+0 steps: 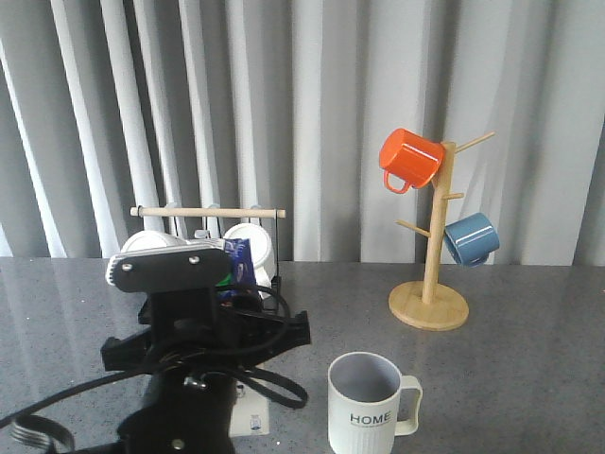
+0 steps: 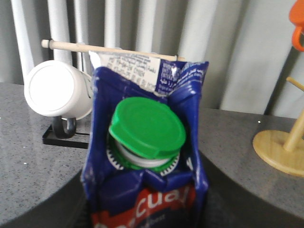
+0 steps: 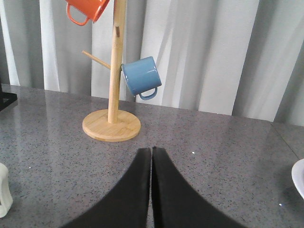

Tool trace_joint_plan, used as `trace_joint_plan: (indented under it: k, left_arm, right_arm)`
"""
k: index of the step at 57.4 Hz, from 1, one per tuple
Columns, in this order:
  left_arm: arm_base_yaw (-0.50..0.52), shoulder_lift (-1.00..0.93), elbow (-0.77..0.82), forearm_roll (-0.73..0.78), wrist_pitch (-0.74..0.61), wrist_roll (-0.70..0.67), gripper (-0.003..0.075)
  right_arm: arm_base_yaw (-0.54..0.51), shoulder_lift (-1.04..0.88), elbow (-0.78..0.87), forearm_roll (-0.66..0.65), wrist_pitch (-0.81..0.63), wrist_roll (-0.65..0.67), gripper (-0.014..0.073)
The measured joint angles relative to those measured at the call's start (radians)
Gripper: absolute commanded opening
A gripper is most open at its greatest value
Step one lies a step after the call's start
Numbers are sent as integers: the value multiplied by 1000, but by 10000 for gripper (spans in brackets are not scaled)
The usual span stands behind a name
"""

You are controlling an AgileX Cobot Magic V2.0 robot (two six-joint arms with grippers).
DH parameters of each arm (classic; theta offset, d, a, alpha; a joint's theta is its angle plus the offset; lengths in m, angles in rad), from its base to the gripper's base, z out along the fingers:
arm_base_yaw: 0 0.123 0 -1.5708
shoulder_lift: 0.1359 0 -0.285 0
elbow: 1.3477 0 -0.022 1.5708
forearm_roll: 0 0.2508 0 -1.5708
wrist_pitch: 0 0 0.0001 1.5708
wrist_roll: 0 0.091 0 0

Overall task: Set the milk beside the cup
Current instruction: 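Lift the milk carton with the left gripper toward the white mug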

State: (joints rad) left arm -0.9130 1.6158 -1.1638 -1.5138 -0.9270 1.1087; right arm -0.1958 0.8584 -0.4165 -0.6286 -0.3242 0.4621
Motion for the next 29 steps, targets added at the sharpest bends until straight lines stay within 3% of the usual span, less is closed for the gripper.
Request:
trace_joint_plan:
  k: [29]
  left_arm:
    - [-42,136,-14,43,-4,-96,81]
  right_arm:
    - [0,0,0,0,0,0,-6]
